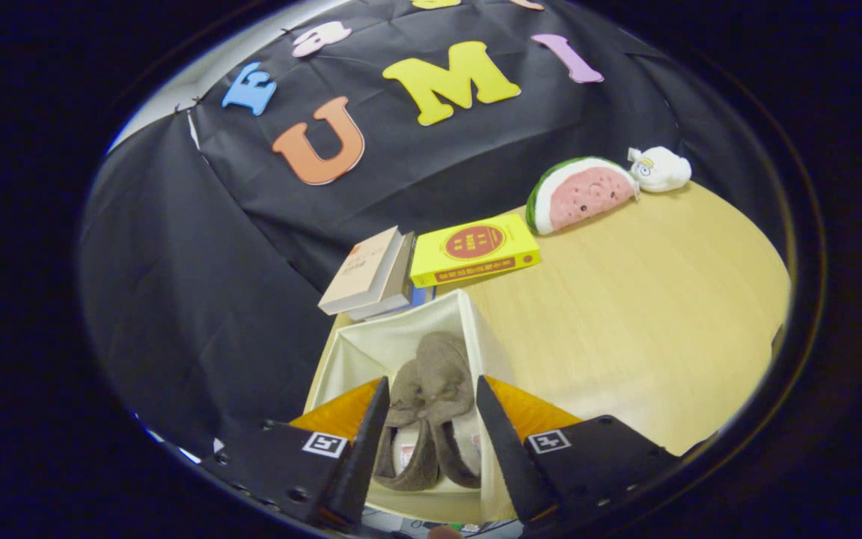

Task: Open the storage box then place both shoes into the box .Put the left shoe in first, then the right shoe, with the right side of both shoes facing outward in a uniform manner.

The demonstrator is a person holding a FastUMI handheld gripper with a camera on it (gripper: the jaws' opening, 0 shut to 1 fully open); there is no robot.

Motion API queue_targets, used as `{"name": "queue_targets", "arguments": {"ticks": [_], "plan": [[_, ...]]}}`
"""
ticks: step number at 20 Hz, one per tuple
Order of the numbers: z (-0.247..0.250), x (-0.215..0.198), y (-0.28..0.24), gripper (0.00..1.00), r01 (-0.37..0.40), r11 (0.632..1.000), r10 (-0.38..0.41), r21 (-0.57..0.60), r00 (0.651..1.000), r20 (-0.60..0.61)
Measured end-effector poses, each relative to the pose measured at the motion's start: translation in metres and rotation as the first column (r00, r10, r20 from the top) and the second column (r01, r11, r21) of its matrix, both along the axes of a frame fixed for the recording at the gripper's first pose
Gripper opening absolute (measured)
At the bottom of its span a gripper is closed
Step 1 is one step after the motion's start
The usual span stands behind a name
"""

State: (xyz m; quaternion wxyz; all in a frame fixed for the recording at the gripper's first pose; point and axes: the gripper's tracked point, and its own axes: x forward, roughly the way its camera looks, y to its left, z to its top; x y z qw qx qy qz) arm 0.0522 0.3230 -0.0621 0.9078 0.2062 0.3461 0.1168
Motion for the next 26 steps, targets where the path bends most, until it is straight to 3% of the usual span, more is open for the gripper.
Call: {"name": "queue_targets", "arguments": {"ticks": [1,4,7,11,15,17,26], "plan": [[0.007,-0.001,-0.002,0.72,-0.011,1.000,0.011,-0.010,1.000,0.029],[0.031,-0.002,-0.023,0.74,-0.023,0.999,0.029,-0.042,0.990,0.140],[0.057,0.000,-0.064,0.82,0.020,0.993,0.015,-0.113,0.954,0.299],[0.094,-0.007,-0.119,0.92,0.093,0.973,0.021,-0.210,0.874,0.486],[0.125,-0.023,-0.180,0.95,0.204,0.944,0.006,-0.258,0.774,0.634],[0.133,-0.032,-0.199,0.95,0.222,0.936,0.022,-0.272,0.738,0.675],[0.100,-0.039,-0.239,0.95,0.194,0.950,0.019,-0.243,0.743,0.669]]}}
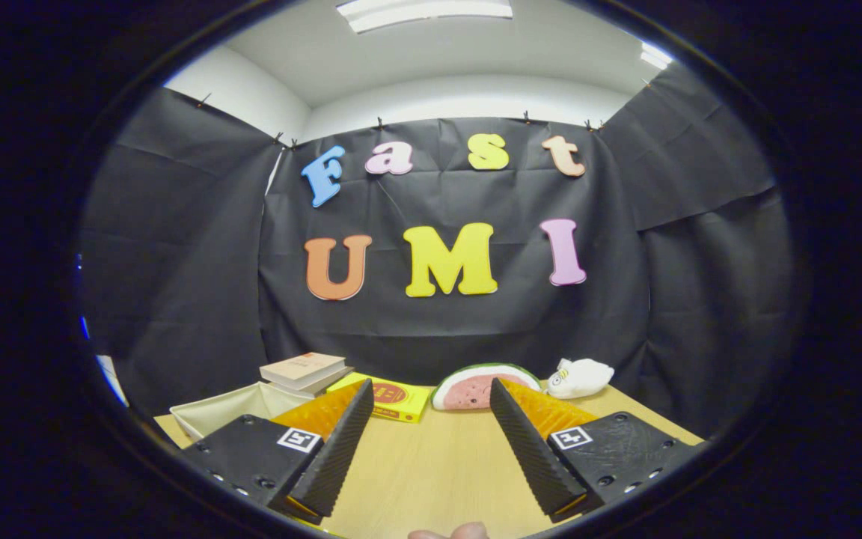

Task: Open the storage box then place both shoes into the box .Put the left shoe in first, then the right shoe, with the right side of both shoes facing outward in a uniform manner.

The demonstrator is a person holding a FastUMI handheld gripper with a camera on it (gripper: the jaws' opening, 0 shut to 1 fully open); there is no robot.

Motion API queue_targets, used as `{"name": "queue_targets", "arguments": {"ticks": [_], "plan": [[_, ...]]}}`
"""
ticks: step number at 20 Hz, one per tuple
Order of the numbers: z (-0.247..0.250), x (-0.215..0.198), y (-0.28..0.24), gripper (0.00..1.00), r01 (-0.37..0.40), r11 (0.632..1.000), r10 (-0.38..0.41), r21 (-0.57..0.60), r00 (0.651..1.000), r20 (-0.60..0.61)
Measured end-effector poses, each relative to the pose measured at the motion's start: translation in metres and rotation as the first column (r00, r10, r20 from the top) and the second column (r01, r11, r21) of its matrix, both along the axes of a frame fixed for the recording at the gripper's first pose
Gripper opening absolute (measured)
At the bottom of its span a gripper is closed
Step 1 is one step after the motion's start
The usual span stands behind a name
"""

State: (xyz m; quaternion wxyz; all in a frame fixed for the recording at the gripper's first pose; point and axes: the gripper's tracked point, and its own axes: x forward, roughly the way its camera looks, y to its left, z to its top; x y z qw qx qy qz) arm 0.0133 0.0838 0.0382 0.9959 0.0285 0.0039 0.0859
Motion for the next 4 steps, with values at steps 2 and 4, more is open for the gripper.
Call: {"name": "queue_targets", "arguments": {"ticks": [2,4], "plan": [[0.002,0.002,-0.011,0.95,0.014,1.000,-0.014,-0.002,1.000,0.009],[0.012,0.001,-0.024,0.95,0.042,0.999,-0.042,-0.005,0.998,0.044]]}}
